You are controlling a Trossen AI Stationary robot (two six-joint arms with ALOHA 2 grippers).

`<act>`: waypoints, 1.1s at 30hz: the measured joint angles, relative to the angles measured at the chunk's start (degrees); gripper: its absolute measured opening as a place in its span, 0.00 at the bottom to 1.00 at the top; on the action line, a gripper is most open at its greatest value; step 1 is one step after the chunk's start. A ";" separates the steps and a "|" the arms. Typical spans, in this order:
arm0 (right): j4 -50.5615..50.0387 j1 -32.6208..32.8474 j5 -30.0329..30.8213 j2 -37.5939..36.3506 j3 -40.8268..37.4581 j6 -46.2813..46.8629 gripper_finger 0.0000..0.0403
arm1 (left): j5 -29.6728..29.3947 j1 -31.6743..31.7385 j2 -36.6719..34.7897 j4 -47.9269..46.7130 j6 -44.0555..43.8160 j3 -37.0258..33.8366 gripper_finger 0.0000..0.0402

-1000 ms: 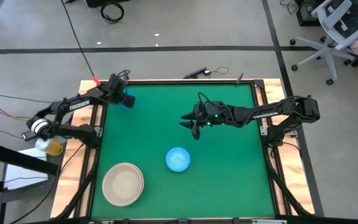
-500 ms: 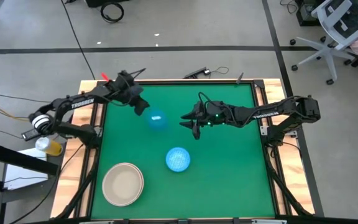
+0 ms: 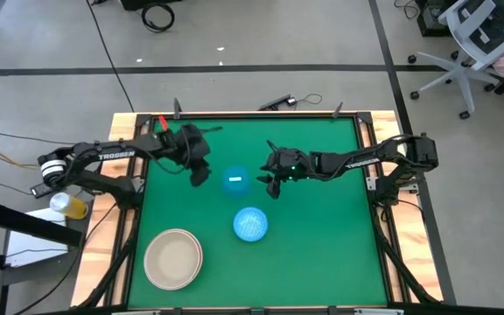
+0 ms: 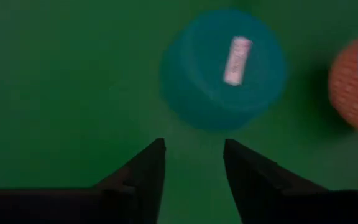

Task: Nest bowls inside each other
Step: Stack the blue bowl on top of the brown bowl

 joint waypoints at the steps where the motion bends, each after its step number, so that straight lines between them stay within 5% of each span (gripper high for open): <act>1: -0.23 0.00 -0.33 0.55 0.00 -0.75 0.54 | -0.87 -1.73 0.16 1.29 0.96 -0.43 0.45; 13: 11.09 1.25 -0.24 12.72 0.06 -8.68 0.86 | -11.51 -12.35 1.01 12.99 4.21 -4.13 0.80; 33: 7.95 -2.05 -6.04 18.84 8.34 -9.34 0.88 | -11.68 -12.78 17.58 26.59 7.67 -4.13 0.90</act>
